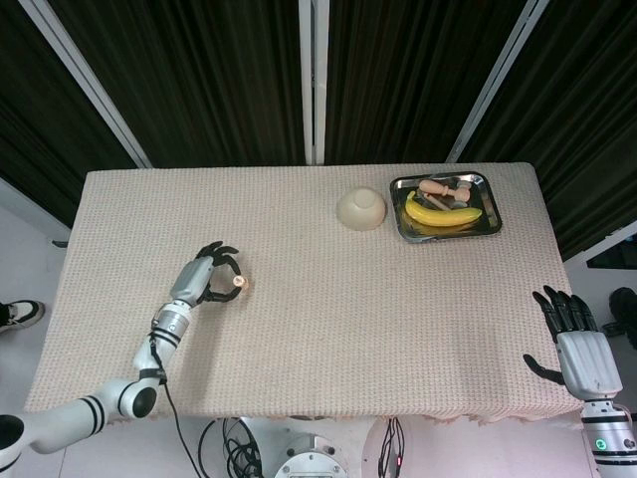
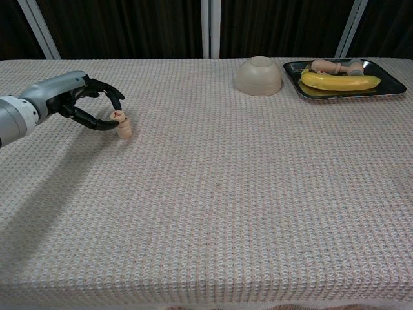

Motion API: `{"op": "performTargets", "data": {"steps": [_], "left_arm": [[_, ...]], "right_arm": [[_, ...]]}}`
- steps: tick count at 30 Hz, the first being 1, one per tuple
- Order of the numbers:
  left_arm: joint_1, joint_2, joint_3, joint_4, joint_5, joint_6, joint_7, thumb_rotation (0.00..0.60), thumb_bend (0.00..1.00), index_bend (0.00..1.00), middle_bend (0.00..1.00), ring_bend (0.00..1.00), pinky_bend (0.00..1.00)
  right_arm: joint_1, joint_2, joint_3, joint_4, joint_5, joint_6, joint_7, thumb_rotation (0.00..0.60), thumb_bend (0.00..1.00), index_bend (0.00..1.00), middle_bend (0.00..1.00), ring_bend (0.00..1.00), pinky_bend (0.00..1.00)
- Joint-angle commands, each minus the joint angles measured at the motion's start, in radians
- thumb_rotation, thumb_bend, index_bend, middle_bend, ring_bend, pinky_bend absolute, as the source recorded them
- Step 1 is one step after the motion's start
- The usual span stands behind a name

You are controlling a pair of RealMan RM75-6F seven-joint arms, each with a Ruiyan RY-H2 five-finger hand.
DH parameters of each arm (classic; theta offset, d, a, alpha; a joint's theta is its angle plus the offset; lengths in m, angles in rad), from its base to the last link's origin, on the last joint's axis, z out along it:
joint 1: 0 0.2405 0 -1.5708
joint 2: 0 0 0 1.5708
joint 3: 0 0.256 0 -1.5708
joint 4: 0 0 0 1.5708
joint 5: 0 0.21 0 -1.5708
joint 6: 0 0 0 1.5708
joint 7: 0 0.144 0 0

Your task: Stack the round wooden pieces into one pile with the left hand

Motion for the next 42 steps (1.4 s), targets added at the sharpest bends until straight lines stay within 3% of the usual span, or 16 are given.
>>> {"op": "performTargets", "data": {"steps": [1,18,34,42], "left_arm": [[0.001,-0.001,0.001,0.003,0.001,-0.001,-0.005,0.600,0.31,0.50,0.18,0.00,0.00],[-0.008,-0.005,0.001,0.002,0.001,-0.008,-0.005,0.600,0.31,0.49,0.18,0.00,0.00],[-0.001,0.009,0.009,-0.008,0.009,-0.008,-0.020,0.600,0.31,0.40,0.17,0.00,0.00],[0.062,0.106,0.044,-0.122,0.055,0.078,0.002,0.600,0.31,0.33,0.15,0.00,0.00]], "right_arm": [[0.001,-0.001,0.001,0.001,0.005,-0.004,-0.004,0.600,0.12,0.00,0.00,0.00,0.00],[0.003,0.002,0.002,0.001,0.013,-0.012,-0.004,0.600,0.12,0.00,0.00,0.00,0.00],[0.001,0.001,0.001,0.005,0.015,-0.012,0.005,0.600,0.12,0.00,0.00,0.00,0.00],[-0.002,0.003,0.002,0.005,0.008,0.002,0.017,0.600,0.12,0.00,0.00,0.00,0.00]]}}
